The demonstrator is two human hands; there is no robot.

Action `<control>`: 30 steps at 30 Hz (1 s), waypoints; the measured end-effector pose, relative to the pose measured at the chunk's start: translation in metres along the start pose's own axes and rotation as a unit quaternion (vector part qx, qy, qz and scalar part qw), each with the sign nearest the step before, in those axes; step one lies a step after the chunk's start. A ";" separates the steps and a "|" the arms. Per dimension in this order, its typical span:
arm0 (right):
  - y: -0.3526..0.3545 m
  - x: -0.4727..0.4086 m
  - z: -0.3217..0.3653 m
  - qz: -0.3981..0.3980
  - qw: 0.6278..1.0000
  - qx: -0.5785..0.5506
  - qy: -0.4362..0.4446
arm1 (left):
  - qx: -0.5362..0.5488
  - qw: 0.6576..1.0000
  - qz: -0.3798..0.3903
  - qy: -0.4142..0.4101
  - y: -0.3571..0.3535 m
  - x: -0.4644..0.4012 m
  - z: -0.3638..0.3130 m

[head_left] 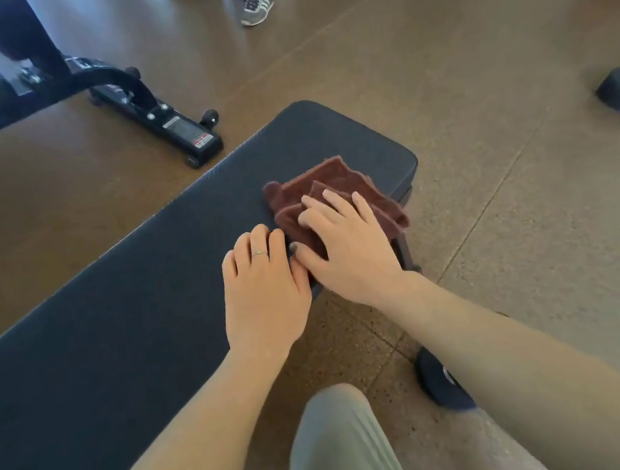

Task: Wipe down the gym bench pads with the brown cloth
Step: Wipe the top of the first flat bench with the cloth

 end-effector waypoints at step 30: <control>-0.014 -0.095 -0.039 0.008 0.985 0.108 0.137 | -0.034 0.999 -0.023 0.036 -0.001 0.002 -0.009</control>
Point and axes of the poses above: each hand's wrist, its own x-axis away from the middle knuckle, its own y-axis out of the back of the hand, z = x × y, the point moved 2 cm from there along -x, towards the middle knuckle, and after that the axes turned 14 degrees about x, right-handed, at the moved point
